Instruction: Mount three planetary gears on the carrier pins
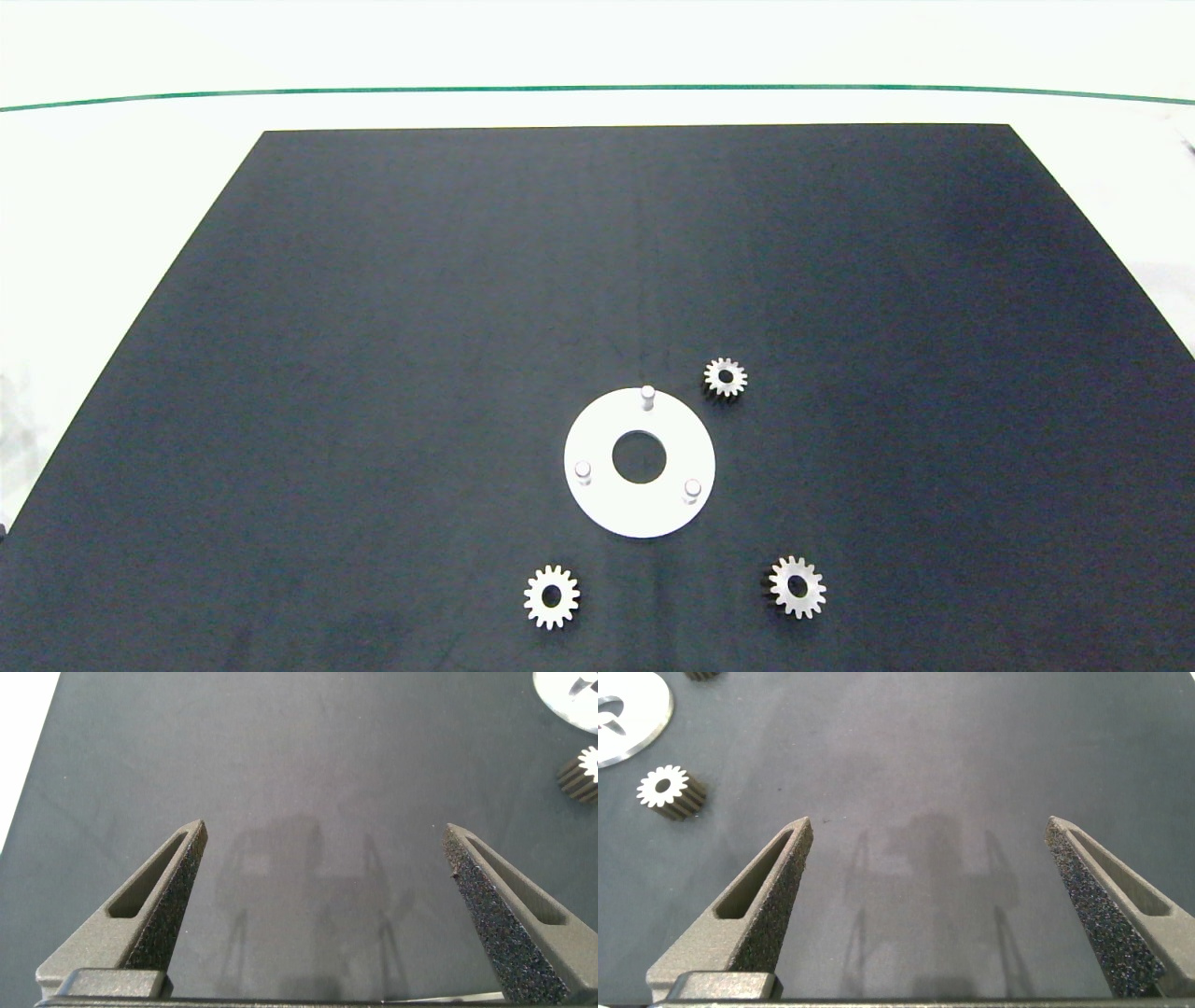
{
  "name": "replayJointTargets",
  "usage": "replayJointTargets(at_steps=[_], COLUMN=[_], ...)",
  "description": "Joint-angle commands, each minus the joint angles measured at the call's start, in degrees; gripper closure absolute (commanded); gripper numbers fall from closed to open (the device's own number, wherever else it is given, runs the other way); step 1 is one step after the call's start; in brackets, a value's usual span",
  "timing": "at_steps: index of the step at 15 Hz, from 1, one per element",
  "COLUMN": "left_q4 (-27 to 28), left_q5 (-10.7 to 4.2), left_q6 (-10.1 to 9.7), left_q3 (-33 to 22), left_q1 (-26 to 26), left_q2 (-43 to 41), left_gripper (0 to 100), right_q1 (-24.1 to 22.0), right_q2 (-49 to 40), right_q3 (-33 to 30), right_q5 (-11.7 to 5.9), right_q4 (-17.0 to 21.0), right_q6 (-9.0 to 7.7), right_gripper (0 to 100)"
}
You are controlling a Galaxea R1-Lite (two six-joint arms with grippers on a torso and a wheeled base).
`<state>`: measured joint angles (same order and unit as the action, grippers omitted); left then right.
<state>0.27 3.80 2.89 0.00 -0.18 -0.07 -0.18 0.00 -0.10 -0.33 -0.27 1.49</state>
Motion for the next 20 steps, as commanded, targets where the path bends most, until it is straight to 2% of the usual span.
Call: replayJointTargets(at_steps=[1,2,3,4,5,6,7,8,9,11,12,14,16,17,18,19,20], left_q4=[1.4,3.8,11.2,20.5,25.1,27.9,31.1,33.6,34.5,37.7,40.7,47.0,47.4,47.5,48.1,48.5,48.9], left_q5=[-0.55,-0.64,-0.55,-0.64,-0.64,-0.82,-1.52,-3.28,-3.80,-4.07,-4.07,-3.98,-4.07,-4.33,-5.82,-7.85,-8.29], left_q6=[1.77,2.38,2.65,2.74,3.53,5.99,9.06,12.14,13.90,13.99,12.93,6.69,5.99,6.08,6.25,6.34,6.43], left_q3=[-2.3,-4.7,-11.8,-23.7,-31.4,-37.7,-43.2,-49.1,-54.7,-65.2,-69.3,-73.4,-74.7,-75.3,-75.3,-75.1,-74.9], left_q1=[0.3,0.6,1.1,0.7,1.1,1.0,1.3,1.3,1.3,1.3,1.4,1.1,1.6,1.9,2.3,2.1,1.9], left_q2=[1.0,2.4,5.7,13.4,20.6,26.7,32.6,37.9,43.5,53.2,56.8,60.9,64.6,64.6,64.6,64.6,64.6], left_gripper=[0,0,0,0,0,0,0,0,0,0,0,0,0,0,0,0,0], right_q1=[-0.1,-0.1,0.4,1.7,2.6,3.3,3.8,4.1,4.3,6.2,7.9,13.9,20.4,22.9,25.1,27.0,28.5], right_q2=[0.3,0.5,2.5,8.0,12.4,16.8,20.5,23.7,26.9,32.9,35.4,40.8,46.8,49.7,53.3,56.6,59.9], right_q3=[-0.4,-1.2,-4.7,-10.4,-14.5,-17.4,-20.3,-22.8,-24.5,-26.9,-27.8,-30.5,-34.9,-36.8,-38.3,-39.5,-40.9], right_q5=[-0.37,-0.20,-0.11,-0.20,-0.29,-0.29,-0.20,-0.11,0.07,0.42,0.42,0.50,0.42,0.33,0.24,0.33,0.42], right_q4=[0.4,1.1,3.1,6.1,6.8,6.7,6.8,6.9,6.9,6.9,6.9,9.0,14.8,15.8,15.7,15.6,15.6], right_q6=[-0.08,-0.08,-0.08,-0.08,-0.08,-0.43,-1.58,-3.33,-5.18,-8.34,-9.75,-11.95,-12.12,-12.12,-12.47,-13.53,-14.32], right_gripper=[0,0,0,0,0,0,0,0,0,0,0,0,0,0,0,0,0])
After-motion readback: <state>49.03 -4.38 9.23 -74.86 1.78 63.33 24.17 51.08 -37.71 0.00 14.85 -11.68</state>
